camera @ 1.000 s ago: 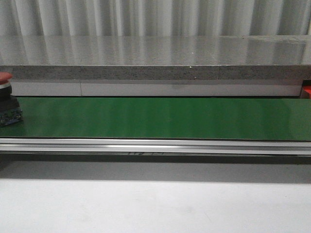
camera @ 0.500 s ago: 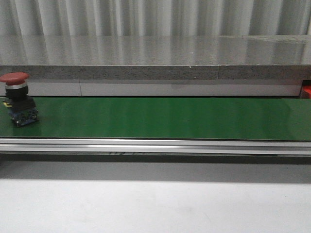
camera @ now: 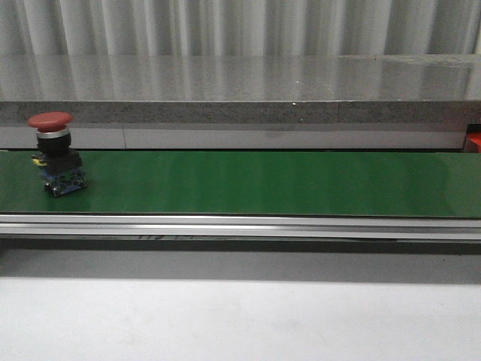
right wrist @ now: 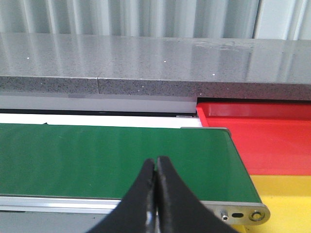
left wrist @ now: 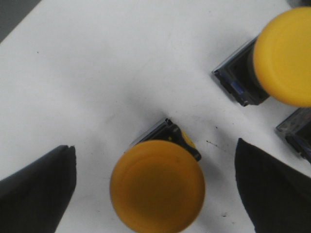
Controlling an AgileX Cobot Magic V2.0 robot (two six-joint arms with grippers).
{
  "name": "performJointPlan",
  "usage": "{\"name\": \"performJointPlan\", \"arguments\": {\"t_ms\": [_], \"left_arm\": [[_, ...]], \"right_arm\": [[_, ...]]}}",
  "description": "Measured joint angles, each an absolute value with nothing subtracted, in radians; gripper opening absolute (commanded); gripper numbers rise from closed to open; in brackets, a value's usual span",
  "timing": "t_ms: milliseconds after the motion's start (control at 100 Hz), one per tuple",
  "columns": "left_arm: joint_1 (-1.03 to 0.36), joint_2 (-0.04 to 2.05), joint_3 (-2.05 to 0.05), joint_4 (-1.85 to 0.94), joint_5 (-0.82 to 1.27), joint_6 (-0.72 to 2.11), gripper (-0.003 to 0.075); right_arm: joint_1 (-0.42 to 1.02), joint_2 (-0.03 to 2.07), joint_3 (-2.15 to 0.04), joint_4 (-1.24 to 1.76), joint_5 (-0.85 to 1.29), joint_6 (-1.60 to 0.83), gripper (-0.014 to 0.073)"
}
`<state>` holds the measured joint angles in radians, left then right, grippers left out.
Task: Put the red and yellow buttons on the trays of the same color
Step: 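Move the left gripper over a yellow button on the panel, then grasp the yellow button with the left gripper and carry it over the belt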
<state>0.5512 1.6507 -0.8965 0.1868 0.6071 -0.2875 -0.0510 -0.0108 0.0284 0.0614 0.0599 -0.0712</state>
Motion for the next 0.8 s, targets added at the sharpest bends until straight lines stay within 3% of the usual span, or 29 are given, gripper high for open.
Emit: {"name": "performJointPlan", "arguments": {"t_ms": [70,140,360,800], "left_arm": [[0.551,1.667,-0.897,0.187,0.6,-0.294,0.058],[0.551,1.671,-0.897,0.187,0.588,-0.301,0.0483],[0.551,1.664,-0.899,0.189,0.582,-0.308,-0.002],[0.505,1.347,-0.902,0.18,0.661,-0.284,-0.002]], "right_arm": [[-0.051,-0.011,0.028,0.061,0.06,-0.071,-0.0067],[-0.051,-0.011,0.028,0.061,0.06,-0.071,-0.0067],[-0.051,-0.011,0.028,0.061,0.06,-0.071,-0.0067],[-0.051,-0.011,0.028,0.061,0.06,-0.071,-0.0067]]}}
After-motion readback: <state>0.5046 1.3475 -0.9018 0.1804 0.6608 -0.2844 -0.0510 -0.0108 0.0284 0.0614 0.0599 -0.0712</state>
